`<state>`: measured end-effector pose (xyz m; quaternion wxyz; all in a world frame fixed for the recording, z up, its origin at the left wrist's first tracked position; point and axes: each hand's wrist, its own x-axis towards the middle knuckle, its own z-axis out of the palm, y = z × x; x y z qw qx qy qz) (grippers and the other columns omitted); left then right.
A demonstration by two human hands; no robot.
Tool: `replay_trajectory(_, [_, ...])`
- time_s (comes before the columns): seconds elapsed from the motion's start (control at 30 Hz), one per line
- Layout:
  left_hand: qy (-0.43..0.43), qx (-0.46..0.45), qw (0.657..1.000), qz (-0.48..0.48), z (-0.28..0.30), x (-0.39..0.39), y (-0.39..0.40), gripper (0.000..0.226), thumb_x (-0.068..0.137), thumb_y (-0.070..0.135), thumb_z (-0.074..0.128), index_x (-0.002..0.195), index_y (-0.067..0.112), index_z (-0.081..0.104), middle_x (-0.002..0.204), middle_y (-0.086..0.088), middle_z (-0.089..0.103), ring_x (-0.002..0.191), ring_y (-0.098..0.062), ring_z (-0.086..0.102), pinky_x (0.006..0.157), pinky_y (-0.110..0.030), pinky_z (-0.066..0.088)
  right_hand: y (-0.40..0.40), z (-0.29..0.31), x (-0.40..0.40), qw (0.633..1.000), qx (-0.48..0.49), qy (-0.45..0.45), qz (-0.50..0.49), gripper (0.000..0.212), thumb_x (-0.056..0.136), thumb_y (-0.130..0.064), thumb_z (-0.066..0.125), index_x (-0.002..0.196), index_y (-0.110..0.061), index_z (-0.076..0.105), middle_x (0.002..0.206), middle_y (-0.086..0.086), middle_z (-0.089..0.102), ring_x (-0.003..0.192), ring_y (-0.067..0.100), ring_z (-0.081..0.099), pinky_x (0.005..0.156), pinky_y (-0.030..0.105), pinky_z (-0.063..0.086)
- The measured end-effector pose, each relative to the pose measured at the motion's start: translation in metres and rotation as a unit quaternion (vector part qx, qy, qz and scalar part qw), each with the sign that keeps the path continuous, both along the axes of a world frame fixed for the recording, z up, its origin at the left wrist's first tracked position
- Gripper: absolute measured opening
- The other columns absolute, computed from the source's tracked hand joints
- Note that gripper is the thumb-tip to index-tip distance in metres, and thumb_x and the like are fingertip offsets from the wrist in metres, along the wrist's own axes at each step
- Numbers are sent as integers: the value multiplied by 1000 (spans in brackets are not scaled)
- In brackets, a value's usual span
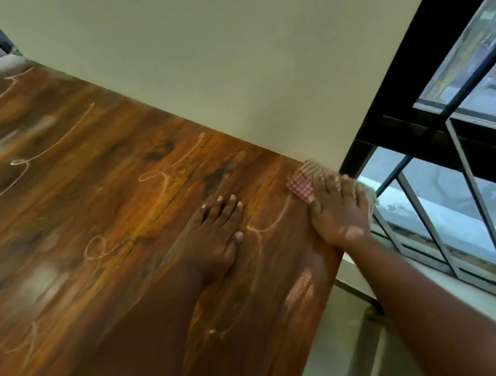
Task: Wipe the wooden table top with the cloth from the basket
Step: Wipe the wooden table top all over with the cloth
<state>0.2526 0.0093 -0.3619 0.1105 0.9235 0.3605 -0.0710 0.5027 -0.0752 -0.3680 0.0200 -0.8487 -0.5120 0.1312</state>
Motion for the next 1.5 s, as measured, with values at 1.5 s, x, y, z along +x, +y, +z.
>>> replay_trajectory(1.5, [-4, -1, 1000, -6, 0, -2, 3, 58, 102, 44, 10, 152, 25, -13, 158, 7, -18, 145, -13, -22, 118, -39, -11, 35, -10, 10, 995, 1, -5, 98, 59, 96, -53, 8, 151, -37, -5, 161, -2, 1, 144, 33, 3, 111, 52, -1])
